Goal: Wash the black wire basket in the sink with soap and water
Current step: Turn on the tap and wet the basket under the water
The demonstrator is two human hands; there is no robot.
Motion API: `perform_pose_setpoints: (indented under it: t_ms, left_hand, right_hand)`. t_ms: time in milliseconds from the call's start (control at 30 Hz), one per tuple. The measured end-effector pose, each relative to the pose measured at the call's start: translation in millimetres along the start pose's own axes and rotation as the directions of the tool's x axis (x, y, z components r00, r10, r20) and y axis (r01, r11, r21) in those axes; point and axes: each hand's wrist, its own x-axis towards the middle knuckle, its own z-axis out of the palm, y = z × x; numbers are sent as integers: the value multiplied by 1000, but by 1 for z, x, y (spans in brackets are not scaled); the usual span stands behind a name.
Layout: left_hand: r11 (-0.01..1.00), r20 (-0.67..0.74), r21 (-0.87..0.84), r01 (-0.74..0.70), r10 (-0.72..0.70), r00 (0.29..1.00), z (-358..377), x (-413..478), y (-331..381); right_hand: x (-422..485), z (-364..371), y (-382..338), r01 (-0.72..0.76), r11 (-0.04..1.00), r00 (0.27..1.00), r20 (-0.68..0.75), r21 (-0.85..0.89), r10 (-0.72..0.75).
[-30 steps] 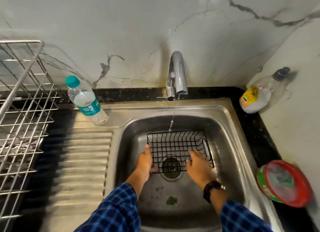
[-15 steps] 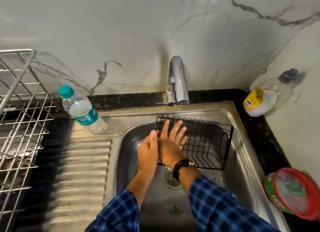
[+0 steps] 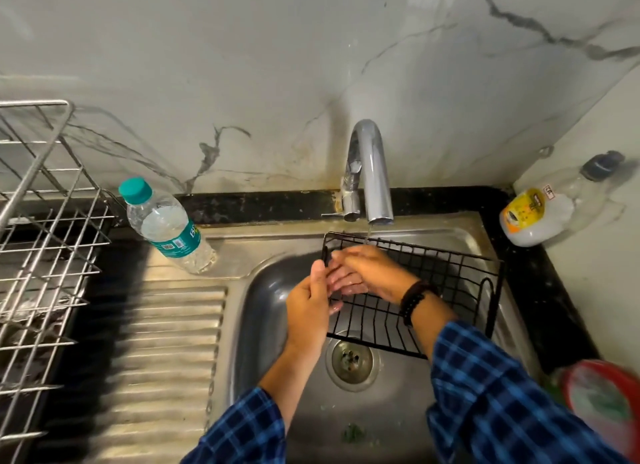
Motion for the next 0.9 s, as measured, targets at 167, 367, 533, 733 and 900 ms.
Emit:
perform_pose_setpoints:
  t_ms: [167,367,533,733,900]
  left_hand:
    - [997,-104,-19,80,-82,991,0,0,-7]
    - [997,-143,-9,72,-73,987,14,-3,-1]
    - [997,-156,-76,24,-36,987,6,6,10]
    - [980,-116,-198,3,-27,993,11,-15,14]
    - [982,-159,-153,-112,87,983,12,-14,22]
  right_hand:
    - [-27,-36,23,73,895,881,-449,440,149]
    - [-19,-7,27,97,751,801,-499,653,331]
    - [-14,20,18,-168,849,952,-142,501,272]
    - [-39,-6,4,-129,952,942,-267,277,206]
    - [-42,-6,2,-46,905,959,-235,422,158]
